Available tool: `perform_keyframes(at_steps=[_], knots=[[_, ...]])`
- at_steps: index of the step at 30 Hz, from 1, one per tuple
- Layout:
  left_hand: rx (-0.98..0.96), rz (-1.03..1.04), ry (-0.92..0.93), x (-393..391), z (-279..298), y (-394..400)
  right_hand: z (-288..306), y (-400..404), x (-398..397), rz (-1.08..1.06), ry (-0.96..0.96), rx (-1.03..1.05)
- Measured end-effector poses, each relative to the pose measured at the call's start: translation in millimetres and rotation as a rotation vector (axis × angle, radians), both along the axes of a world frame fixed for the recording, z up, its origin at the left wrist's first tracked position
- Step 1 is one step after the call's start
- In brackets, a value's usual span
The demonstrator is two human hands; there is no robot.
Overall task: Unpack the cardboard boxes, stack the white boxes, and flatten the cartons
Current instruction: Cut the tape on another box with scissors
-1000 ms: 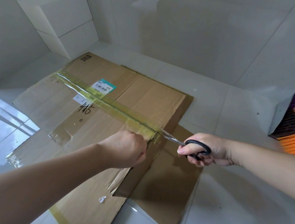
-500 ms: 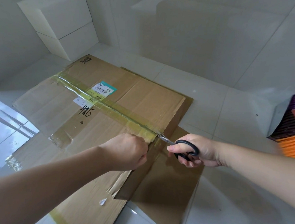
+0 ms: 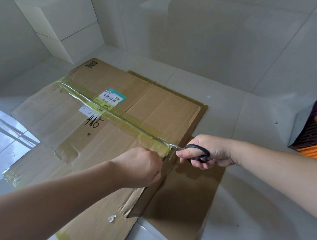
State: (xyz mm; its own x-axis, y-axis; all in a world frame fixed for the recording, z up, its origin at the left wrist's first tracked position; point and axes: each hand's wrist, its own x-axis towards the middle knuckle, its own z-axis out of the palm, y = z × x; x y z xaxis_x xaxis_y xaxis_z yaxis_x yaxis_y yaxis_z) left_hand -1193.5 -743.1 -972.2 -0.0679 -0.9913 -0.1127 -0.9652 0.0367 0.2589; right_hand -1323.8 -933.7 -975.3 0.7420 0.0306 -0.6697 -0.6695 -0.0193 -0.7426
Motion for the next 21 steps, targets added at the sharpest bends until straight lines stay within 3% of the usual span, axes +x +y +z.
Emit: perform_keyframes(at_steps=[11, 18, 21], knots=[[0.125, -0.014, -0.101, -8.2, 2.2, -3.3, 21.1, -4.4, 22.2, 0.122, 0.138, -0.162], [0.166, -0.006, -0.141, -13.3, 2.9, -5.7, 8.0, 1.8, 24.9, 0.087, 0.005, -0.166], [0.162, -0.017, -0.131, -15.9, 2.4, -6.2, 12.1, 0.8, 28.2, 0.122, 0.043, -0.151]])
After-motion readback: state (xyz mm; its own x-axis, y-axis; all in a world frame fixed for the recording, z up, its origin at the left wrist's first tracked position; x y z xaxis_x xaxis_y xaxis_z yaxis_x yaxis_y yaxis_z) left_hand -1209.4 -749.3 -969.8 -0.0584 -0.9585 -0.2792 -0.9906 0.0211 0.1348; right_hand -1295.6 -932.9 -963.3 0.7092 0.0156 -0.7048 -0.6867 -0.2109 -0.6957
